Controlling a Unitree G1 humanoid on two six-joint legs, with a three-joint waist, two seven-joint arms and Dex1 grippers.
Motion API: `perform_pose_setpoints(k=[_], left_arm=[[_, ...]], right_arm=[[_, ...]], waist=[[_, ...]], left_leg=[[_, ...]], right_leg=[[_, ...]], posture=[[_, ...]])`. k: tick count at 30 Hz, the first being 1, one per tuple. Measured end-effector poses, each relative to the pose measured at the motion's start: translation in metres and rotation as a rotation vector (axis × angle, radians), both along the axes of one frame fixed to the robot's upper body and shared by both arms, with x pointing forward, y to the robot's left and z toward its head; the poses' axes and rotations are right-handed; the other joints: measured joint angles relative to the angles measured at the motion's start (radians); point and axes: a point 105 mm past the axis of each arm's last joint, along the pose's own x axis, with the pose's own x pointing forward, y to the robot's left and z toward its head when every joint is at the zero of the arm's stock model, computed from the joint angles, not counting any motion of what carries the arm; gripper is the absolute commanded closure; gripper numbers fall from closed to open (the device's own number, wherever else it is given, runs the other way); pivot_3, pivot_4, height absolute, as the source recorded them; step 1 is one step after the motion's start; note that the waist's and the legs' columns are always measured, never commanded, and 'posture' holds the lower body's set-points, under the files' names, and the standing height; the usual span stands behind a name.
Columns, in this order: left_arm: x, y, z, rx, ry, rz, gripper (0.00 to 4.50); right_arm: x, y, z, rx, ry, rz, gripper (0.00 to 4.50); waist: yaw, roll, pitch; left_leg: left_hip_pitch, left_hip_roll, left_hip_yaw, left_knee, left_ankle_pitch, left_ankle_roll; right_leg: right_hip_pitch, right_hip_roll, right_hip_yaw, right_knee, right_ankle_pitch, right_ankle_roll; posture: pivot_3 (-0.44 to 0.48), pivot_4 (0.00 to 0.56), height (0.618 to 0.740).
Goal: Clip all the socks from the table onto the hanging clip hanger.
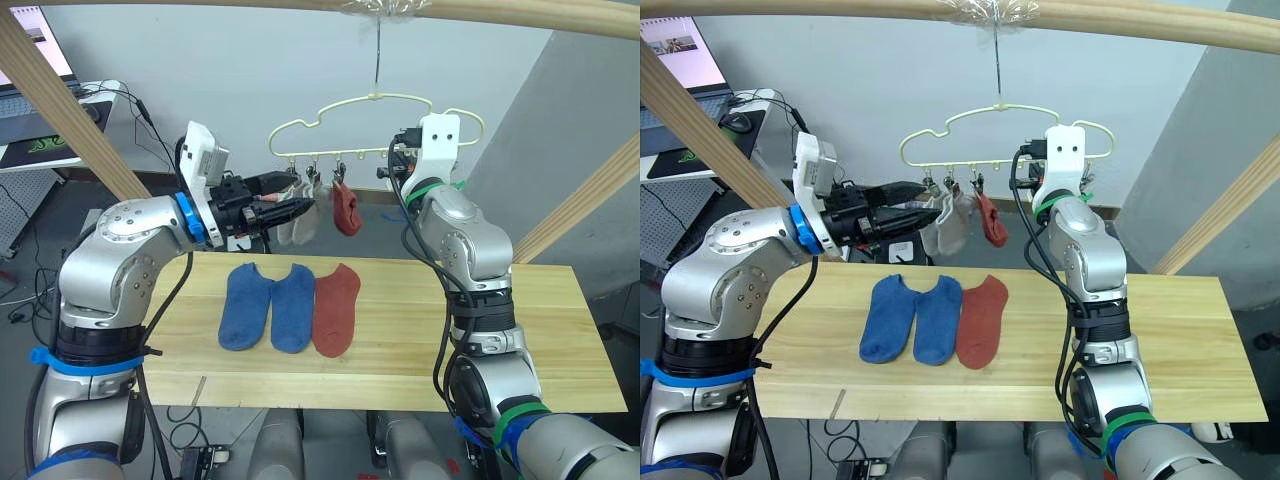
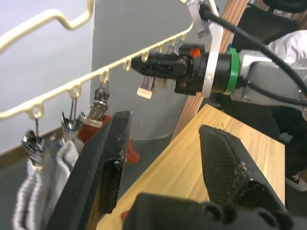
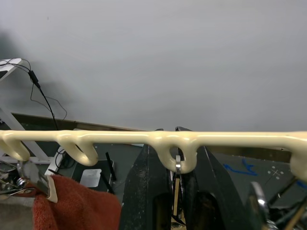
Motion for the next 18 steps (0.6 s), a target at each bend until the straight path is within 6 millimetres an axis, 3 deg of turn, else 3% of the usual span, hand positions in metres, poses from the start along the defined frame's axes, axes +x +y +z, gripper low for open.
perform_pose_setpoints(k=[3,7,11,18], left_arm=[[0.001,-0.002,-0.014,0.023,0.05,0.015,1.36],[0.001,-0.006,-0.027,0.028,0.101,0.016,0.11],[0.004,-0.013,-0.034,0.036,0.097,0.039,0.03],[0.004,-0.028,-0.084,0.132,0.153,0.071,0.03]], right_arm=[[0.0,0.0,0.0,0.0,-0.001,-0.001,4.5],[0.0,0.0,0.0,0.0,-0.001,-0.003,4.5],[0.0,0.0,0.001,0.001,-0.003,-0.001,4.5],[0.0,0.002,0.003,0.004,-0.005,0.008,4.5]], waist=[[0.0,0.0,0.0],[0.0,0.0,0.0],[0.0,0.0,0.0],[0.0,0.0,0.0]], left_leg=[[0.0,0.0,0.0,0.0,0.0,0.0],[0.0,0.0,0.0,0.0,0.0,0.0],[0.0,0.0,0.0,0.0,0.0,0.0],[0.0,0.0,0.001,-0.001,0.0,0.0]], right_leg=[[0.0,0.0,0.0,0.0,0.0,0.0],[0.0,0.0,0.0,0.0,0.0,0.0],[0.0,0.0,0.0,0.0,0.0,0.0],[-0.001,0.0,0.001,0.0,0.0,0.0]], posture=[[0.162,0.231,0.74],[0.161,0.231,0.74],[0.152,0.228,0.74],[0.139,0.227,0.74]])
